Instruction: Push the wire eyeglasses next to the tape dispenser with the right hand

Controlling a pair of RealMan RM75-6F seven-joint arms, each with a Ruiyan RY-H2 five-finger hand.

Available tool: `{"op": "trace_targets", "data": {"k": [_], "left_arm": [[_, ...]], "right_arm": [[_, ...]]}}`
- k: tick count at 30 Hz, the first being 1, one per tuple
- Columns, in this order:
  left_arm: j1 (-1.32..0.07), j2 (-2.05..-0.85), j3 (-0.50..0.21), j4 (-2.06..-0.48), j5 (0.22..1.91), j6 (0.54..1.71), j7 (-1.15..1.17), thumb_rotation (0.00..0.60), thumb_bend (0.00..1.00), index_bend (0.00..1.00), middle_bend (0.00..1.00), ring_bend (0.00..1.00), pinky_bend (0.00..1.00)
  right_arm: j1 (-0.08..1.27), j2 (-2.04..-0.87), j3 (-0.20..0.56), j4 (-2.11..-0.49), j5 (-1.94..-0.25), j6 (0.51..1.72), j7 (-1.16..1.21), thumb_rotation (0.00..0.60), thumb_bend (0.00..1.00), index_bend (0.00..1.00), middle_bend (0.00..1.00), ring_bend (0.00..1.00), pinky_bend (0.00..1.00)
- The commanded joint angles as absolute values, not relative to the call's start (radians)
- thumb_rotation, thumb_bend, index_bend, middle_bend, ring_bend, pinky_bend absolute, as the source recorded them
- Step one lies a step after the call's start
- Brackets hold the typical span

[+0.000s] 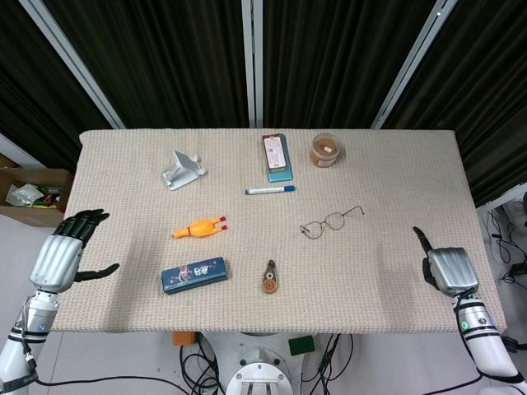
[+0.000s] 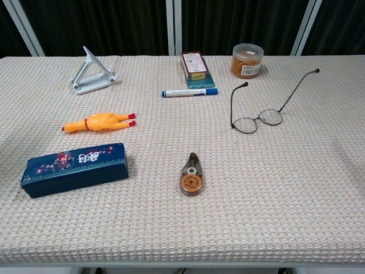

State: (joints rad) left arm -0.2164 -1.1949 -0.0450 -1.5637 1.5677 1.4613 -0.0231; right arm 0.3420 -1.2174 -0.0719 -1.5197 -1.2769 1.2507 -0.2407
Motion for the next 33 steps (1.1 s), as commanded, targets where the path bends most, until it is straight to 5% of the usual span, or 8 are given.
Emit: {"op": "trace_targets", "data": {"k": [1, 5, 13, 33], "left_arm": [[-0.211, -1.194, -0.045, -1.573, 1.568, 1.470, -0.012, 0.463, 0.02, 0.16, 0.15, 0.13, 0.22], [-0.207, -1.190, -0.050, -1.581, 1.561, 1.476, -0.002, 0.464, 0.02, 0.16, 0.15, 0.13, 0.22], [-0.215, -1.189, -0.059, -1.574, 1.535, 1.449, -0.004, 0.463, 0.02, 0.16, 0.15, 0.13, 0.22], [-0.216, -1.190, -0.061, -1.548, 1.534, 1.445, -0.029, 0.460, 0.02, 0.16, 0.15, 0.13, 0.22]], "right_arm": [[0.373, -1.217, -0.013, -1.499, -1.236, 1.199, -0.231, 0.600, 0.79, 0.00, 0.86, 0.80, 0.74], [0.431, -1.239, 0.040, -1.472, -1.197, 1.111, -0.231, 0.600, 0.90, 0.00, 0.86, 0.81, 0.75], [0.534, -1.335, 0.097, -1.374, -1.166, 0.970, -0.254, 0.600, 0.92, 0.00, 0.86, 0.81, 0.75], [0.640, -1.461, 0.090, -1.345, -1.183, 0.865, -0.352, 0.600, 0.94, 0.00, 0.86, 0.82, 0.76]]}}
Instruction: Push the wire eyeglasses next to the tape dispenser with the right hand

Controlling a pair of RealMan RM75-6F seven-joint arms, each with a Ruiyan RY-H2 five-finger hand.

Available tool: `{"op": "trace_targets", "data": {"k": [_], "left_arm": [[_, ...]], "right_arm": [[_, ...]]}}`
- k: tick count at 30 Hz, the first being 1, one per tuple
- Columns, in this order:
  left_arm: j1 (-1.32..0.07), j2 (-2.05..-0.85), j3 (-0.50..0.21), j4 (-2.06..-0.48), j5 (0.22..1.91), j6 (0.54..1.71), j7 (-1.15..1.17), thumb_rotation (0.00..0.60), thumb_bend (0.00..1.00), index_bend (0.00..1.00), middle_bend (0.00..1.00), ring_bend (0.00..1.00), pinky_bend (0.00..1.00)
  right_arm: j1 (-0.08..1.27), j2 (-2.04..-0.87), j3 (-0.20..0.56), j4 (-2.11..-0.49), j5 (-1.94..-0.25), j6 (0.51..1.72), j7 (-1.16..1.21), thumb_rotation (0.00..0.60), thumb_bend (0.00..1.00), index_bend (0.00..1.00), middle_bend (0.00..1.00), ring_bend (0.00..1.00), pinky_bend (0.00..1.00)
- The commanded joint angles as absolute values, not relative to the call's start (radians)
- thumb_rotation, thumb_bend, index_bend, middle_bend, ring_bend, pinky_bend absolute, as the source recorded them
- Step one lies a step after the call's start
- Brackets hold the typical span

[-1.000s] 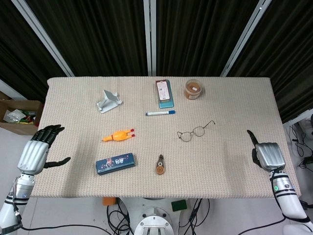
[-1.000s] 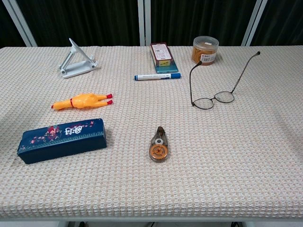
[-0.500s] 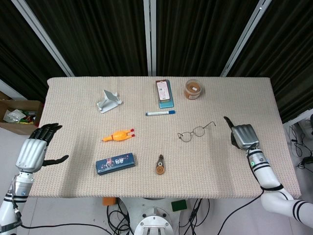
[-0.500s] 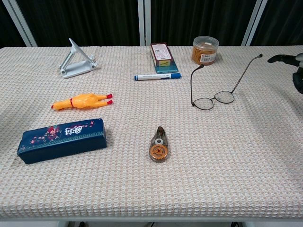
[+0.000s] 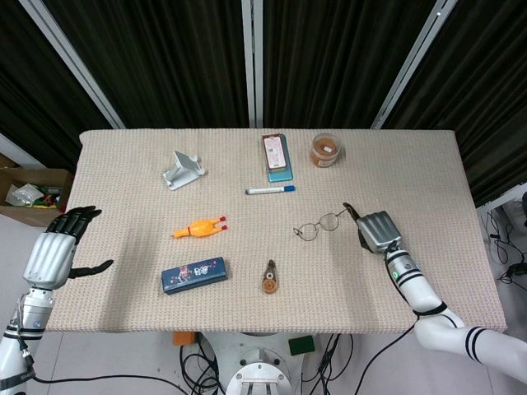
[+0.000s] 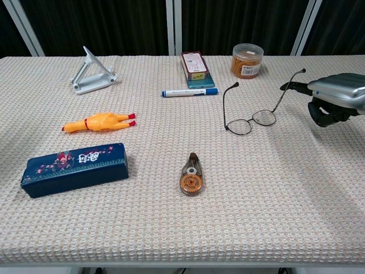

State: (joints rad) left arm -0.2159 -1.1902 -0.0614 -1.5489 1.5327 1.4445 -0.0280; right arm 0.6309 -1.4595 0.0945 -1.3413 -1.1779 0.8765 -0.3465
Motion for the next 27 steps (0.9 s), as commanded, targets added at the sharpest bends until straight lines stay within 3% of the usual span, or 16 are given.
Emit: {"op": "trace_targets", "data": {"k": [1, 11, 18, 27], "left_arm": [[-0.215, -1.190, -0.061, -1.547, 1.534, 1.447, -0.031, 0.460, 0.02, 0.16, 0.15, 0.13, 0.22], [-0.208, -1.188, -0.063, -1.541, 1.532, 1.457, -0.042, 0.462, 0.02, 0.16, 0.15, 0.13, 0.22], [-0.211, -1.186, -0.062, -1.536, 1.532, 1.448, -0.049, 0.460, 0.02, 0.16, 0.15, 0.13, 0.22], [-0.210, -1.186, -0.060, -1.534, 1.534, 1.449, -0.053, 0.464, 0.02, 0.16, 0.15, 0.13, 0.22]], "right_arm": [[0.646, -1.462, 0.088, -1.344, -1.186, 0.857, -0.359, 0.600, 0.94, 0.00, 0.86, 0.82, 0.76], [0.678, -1.488, 0.088, -1.344, -1.190, 0.847, -0.399, 0.600, 0.94, 0.00, 0.86, 0.82, 0.76], [0.665, -1.515, 0.089, -1.310, -1.263, 0.926, -0.355, 0.600, 0.94, 0.00, 0.86, 0.82, 0.77], [0.678, -1.505, 0.107, -1.310, -1.187, 0.897, -0.439, 0.600, 0.93, 0.00, 0.86, 0.82, 0.77]]}}
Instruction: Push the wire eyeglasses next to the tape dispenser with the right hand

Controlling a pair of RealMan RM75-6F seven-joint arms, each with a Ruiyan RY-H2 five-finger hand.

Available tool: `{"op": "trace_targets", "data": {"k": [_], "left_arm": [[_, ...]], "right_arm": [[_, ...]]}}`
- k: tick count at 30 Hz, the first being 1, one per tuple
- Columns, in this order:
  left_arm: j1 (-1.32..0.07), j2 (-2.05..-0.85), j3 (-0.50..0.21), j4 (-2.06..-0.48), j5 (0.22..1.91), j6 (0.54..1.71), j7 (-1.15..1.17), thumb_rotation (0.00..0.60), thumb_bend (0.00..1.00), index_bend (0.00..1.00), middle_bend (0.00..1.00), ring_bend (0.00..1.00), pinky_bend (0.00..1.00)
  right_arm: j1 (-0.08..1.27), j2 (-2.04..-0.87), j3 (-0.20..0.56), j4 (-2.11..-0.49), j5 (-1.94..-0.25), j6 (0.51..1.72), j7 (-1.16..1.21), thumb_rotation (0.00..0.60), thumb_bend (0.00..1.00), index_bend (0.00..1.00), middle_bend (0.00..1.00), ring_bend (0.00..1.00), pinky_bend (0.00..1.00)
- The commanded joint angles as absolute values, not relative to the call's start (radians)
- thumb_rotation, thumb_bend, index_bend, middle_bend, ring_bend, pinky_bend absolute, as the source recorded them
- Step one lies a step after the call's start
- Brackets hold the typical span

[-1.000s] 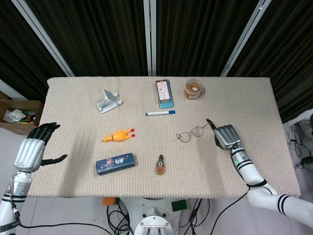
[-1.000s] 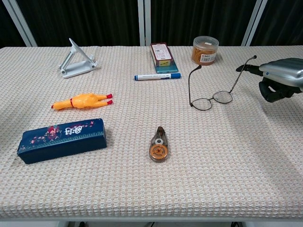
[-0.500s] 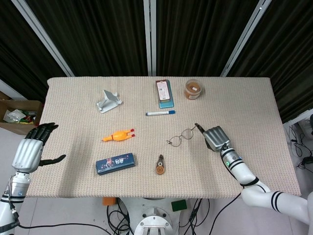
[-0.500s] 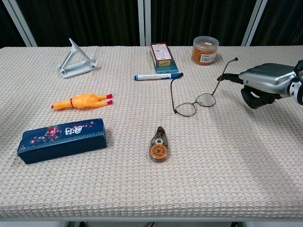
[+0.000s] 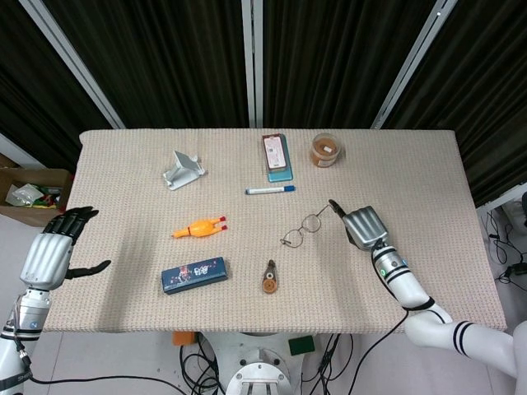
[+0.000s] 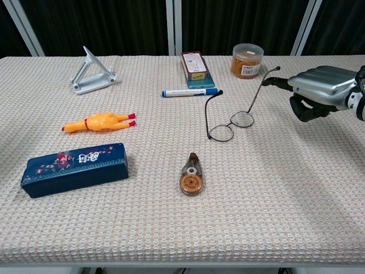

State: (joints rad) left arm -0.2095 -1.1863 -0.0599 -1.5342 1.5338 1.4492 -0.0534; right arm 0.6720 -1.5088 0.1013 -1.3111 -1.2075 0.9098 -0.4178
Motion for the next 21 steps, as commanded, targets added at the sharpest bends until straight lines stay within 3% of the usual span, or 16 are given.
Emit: {"op": "trace_targets", "data": {"k": [1, 9, 21], "left_arm": [[-0.210, -1.186, -0.060, -1.535, 1.534, 1.448, -0.053, 0.464, 0.02, 0.16, 0.15, 0.13, 0.22], [-0.213, -1.186, -0.061, -1.539, 1.531, 1.441, -0.044, 0.461, 0.02, 0.16, 0.15, 0.13, 0.22], [-0.219, -1.191, -0.059, -1.537, 1.529, 1.428, -0.042, 0.463, 0.02, 0.16, 0.15, 0.13, 0.22]], "right_arm": [[0.681, -1.504, 0.109, -1.309, -1.179, 0.894, -0.447, 0.600, 0.92, 0.00, 0.86, 0.82, 0.77], [0.702, -1.516, 0.127, -1.273, -1.232, 0.918, -0.398, 0.600, 0.90, 0.00, 0.86, 0.82, 0.77], [0.710, -1.507, 0.079, -1.270, -1.343, 0.927, -0.353, 0.600, 0.90, 0.00, 0.85, 0.82, 0.77]]}}
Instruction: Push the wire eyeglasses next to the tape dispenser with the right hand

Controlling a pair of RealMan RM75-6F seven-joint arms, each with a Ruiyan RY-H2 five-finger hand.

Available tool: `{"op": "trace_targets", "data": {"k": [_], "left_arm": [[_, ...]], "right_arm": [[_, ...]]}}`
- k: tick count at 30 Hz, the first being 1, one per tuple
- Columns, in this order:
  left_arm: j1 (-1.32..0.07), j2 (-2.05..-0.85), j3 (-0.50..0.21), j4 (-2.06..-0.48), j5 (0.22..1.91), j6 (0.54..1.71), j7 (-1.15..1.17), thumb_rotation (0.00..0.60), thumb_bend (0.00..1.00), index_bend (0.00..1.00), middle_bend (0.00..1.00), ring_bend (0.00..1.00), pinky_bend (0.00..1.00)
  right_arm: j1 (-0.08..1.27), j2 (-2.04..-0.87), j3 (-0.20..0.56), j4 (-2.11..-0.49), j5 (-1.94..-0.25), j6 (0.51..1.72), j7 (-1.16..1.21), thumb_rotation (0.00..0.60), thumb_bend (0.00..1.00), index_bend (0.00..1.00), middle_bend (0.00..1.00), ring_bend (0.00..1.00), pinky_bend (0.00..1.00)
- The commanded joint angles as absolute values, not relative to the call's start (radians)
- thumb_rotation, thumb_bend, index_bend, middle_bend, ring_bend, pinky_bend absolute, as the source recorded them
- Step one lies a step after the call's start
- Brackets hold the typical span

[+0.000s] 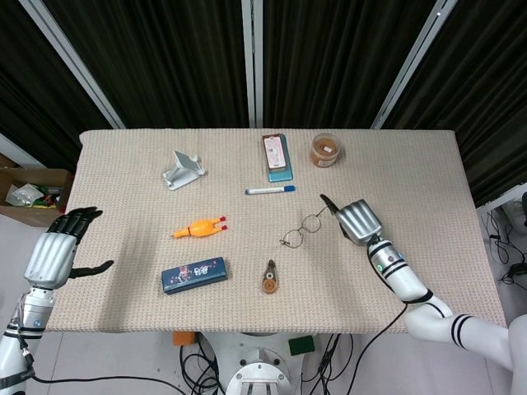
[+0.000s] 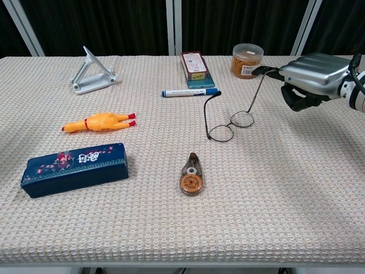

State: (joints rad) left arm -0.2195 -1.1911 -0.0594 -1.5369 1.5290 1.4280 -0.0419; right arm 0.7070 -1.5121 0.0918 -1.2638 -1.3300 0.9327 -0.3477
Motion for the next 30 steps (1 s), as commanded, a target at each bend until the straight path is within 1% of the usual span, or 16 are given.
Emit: {"op": "trace_targets", "data": {"k": [1, 9, 14, 30], "left_arm": [[-0.219, -1.191, -0.059, -1.536, 1.530, 1.430, -0.043, 0.465, 0.02, 0.16, 0.15, 0.13, 0.22], [-0.215, -1.190, -0.059, -1.537, 1.531, 1.436, -0.043, 0.463, 0.02, 0.16, 0.15, 0.13, 0.22], [-0.215, -1.191, -0.059, -1.533, 1.530, 1.435, -0.048, 0.460, 0.02, 0.16, 0.15, 0.13, 0.22], [-0.207, -1.186, -0.059, -1.520, 1.526, 1.445, -0.071, 0.462, 0.02, 0.16, 0.15, 0.13, 0.22]], "right_arm": [[0.711, -1.505, 0.073, -1.274, -1.347, 0.922, -0.361, 0.600, 0.90, 0.00, 0.85, 0.82, 0.77], [0.716, -1.504, 0.055, -1.294, -1.346, 0.894, -0.407, 0.600, 0.90, 0.00, 0.85, 0.82, 0.77], [0.726, -1.511, 0.049, -1.303, -1.311, 0.848, -0.448, 0.600, 0.90, 0.00, 0.85, 0.82, 0.77], [0.772, -1.587, 0.070, -1.259, -1.251, 0.769, -0.448, 0.600, 0.91, 0.00, 0.85, 0.82, 0.77]]}}
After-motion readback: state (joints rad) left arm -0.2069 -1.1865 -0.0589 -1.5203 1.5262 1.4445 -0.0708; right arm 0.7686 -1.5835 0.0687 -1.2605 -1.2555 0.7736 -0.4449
